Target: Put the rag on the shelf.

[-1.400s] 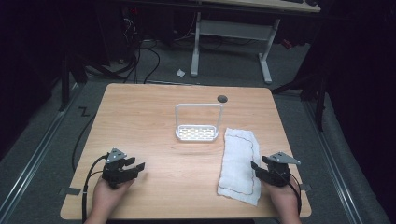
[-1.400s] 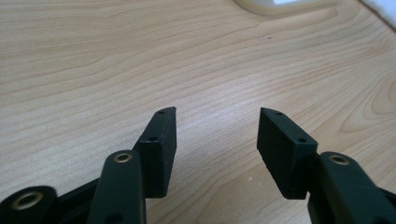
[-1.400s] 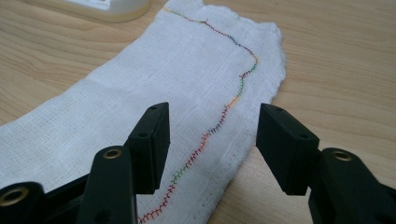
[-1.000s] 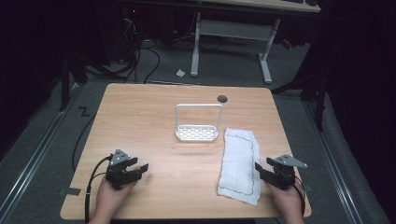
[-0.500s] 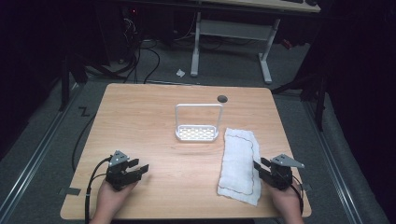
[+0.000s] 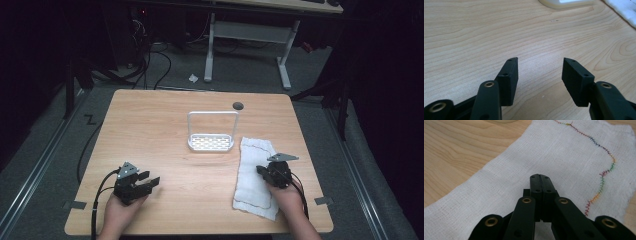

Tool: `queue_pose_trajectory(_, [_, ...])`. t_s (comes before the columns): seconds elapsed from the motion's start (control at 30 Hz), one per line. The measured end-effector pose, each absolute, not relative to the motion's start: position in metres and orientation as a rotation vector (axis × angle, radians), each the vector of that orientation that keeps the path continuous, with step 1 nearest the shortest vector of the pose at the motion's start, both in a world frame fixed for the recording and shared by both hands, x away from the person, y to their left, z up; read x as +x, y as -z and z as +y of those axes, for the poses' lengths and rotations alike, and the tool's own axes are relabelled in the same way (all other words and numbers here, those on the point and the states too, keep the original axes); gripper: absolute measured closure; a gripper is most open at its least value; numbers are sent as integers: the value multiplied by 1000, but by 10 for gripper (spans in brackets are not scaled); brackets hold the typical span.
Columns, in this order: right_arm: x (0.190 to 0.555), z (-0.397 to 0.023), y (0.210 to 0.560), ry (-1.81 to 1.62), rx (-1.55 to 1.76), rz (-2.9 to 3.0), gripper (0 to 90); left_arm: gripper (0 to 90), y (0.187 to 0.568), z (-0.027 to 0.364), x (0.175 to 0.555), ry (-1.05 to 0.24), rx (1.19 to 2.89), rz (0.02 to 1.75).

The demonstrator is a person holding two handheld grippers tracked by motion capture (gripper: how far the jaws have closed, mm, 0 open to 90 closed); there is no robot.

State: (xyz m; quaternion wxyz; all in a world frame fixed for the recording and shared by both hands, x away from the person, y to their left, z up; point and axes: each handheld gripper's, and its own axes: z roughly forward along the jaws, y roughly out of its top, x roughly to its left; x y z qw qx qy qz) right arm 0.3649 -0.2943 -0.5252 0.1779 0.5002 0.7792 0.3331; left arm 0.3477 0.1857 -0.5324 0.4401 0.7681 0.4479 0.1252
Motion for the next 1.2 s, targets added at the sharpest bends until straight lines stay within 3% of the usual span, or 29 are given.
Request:
queue_pose_trajectory(0.47, [302, -264, 529, -1039, 1271, 2345, 900, 477, 535, 172, 346, -304, 1946, 1081])
queue_pose_trajectory(1.2, [307, -179, 529, -1050, 1051, 2478, 900, 450, 532, 158, 340, -339, 1968, 1025])
